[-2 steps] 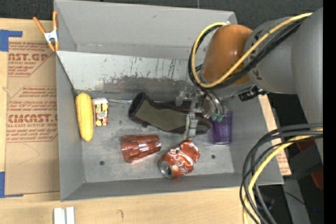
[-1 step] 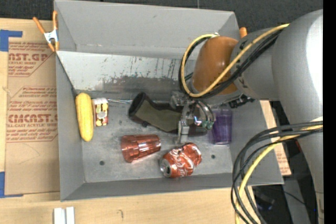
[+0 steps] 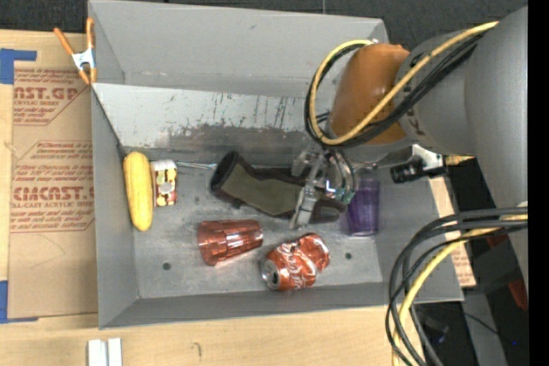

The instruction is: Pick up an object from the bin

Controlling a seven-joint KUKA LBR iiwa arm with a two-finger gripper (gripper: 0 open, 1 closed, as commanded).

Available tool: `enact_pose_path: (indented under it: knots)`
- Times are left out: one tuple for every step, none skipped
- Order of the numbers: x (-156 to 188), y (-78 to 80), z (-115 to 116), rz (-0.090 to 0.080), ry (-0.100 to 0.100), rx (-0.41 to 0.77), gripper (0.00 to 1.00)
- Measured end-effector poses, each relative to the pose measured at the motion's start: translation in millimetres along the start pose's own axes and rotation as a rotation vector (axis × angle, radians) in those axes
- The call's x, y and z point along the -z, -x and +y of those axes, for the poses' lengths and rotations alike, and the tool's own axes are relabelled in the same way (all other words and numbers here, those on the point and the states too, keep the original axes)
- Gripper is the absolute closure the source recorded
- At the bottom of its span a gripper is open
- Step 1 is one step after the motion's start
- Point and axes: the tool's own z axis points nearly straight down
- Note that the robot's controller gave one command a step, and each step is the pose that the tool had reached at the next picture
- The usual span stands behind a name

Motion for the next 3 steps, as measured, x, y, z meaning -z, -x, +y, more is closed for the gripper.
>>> enact_pose_path:
  knots:
    - [-7.4,-1.5,15.4,-0.002,-0.001,0.352,0.0]
    - [-24.5,3.7,8.5,-0.002,0.001,-0.067,1.0]
    - [-27.2,4.1,8.0,0.001,0.001,-0.161,1.0]
